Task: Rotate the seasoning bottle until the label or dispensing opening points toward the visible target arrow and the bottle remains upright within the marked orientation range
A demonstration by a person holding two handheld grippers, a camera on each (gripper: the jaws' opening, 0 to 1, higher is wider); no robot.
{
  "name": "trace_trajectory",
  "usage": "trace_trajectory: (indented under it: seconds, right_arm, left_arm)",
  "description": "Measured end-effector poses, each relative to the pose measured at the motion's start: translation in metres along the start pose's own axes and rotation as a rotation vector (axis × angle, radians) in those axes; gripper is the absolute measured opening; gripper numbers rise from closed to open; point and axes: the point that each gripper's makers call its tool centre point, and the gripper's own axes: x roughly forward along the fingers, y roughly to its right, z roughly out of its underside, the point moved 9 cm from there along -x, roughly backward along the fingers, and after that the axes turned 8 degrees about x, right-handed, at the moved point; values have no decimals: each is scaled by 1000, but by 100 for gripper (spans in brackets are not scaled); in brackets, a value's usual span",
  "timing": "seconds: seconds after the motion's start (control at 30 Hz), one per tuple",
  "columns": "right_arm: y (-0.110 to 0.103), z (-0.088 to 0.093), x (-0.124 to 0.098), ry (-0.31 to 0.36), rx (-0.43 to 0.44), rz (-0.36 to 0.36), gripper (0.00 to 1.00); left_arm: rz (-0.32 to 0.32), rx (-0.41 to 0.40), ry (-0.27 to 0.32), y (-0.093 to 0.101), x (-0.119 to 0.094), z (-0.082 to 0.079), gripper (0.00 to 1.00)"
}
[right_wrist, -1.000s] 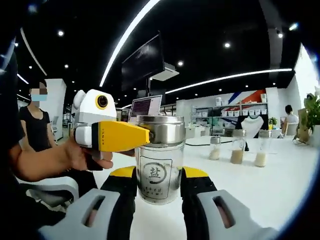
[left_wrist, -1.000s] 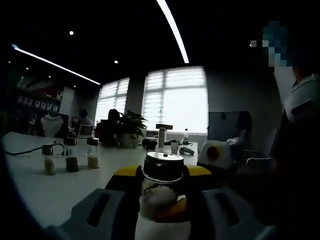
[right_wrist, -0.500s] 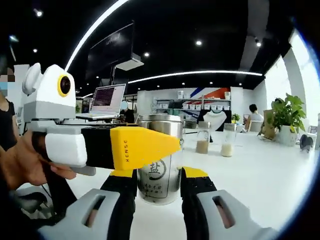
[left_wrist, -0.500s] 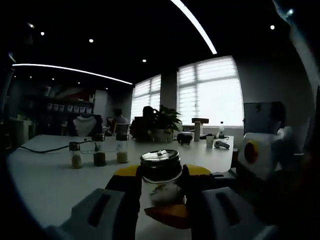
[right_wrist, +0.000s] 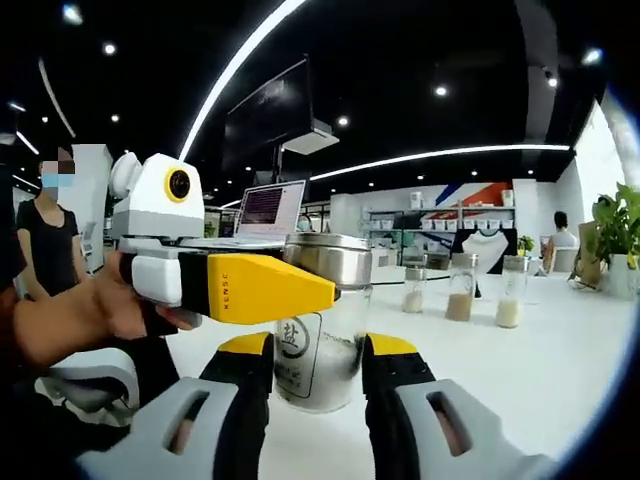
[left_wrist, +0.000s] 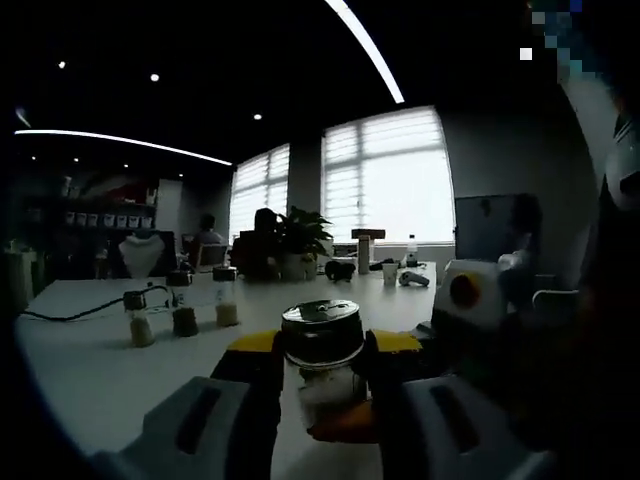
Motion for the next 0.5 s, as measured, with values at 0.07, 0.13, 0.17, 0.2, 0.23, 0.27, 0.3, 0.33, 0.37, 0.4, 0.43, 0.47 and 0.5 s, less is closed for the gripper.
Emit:
trace_trajectory:
  seconds: [0.07, 0.13, 0.17, 0.2, 0.23, 0.27, 0.3, 0.33, 0.37, 0.4, 0.43, 0.47, 0.5]
  right_arm:
    - [-2, -2, -3, 6, -8, 31, 33]
    - [-3, -4, -4, 42, -24, 82, 33]
    - [-4, -4, -5, 66, 4, 118, 33]
    - [-5, -4, -5, 80, 30, 142, 32]
    - [-5, -2, -5, 88, 61, 176, 32]
    - [-5, -1, -5, 89, 74, 196, 32]
    - [-5, 1, -5, 84, 84, 212, 32]
    - [-6, 3, -4, 75, 81, 217, 32]
    - [-6, 5, -4, 71, 75, 220, 32]
    - [-6, 5, -3, 68, 71, 221, 32]
    - [-5, 5, -3, 68, 67, 216, 32]
    - [-5, 5, -3, 69, 63, 212, 32]
    - [-5, 5, -3, 71, 49, 206, 33]
  left_arm:
    - [-2, -33, 18, 1, 1, 0, 34]
    - [-38, -86, 55, 1, 4, -3, 35]
    - [-58, -101, 69, 2, 6, -3, 35]
    - [-79, -124, 75, 3, 9, -3, 35]
    - [-121, -159, 60, 5, 11, -1, 35]
    - [-151, -157, 43, 8, 14, 0, 35]
    - [-166, -127, 23, 11, 15, 1, 35]
    - [-201, -69, -17, 14, 17, 3, 35]
    - [-220, -32, -41, 16, 18, 4, 35]
    - [-233, -5, -54, 17, 19, 4, 35]
    - [-244, -1, -60, 19, 19, 3, 35]
    - [-242, -9, -55, 21, 18, 2, 35]
    - [-248, -7, -55, 20, 18, 1, 35]
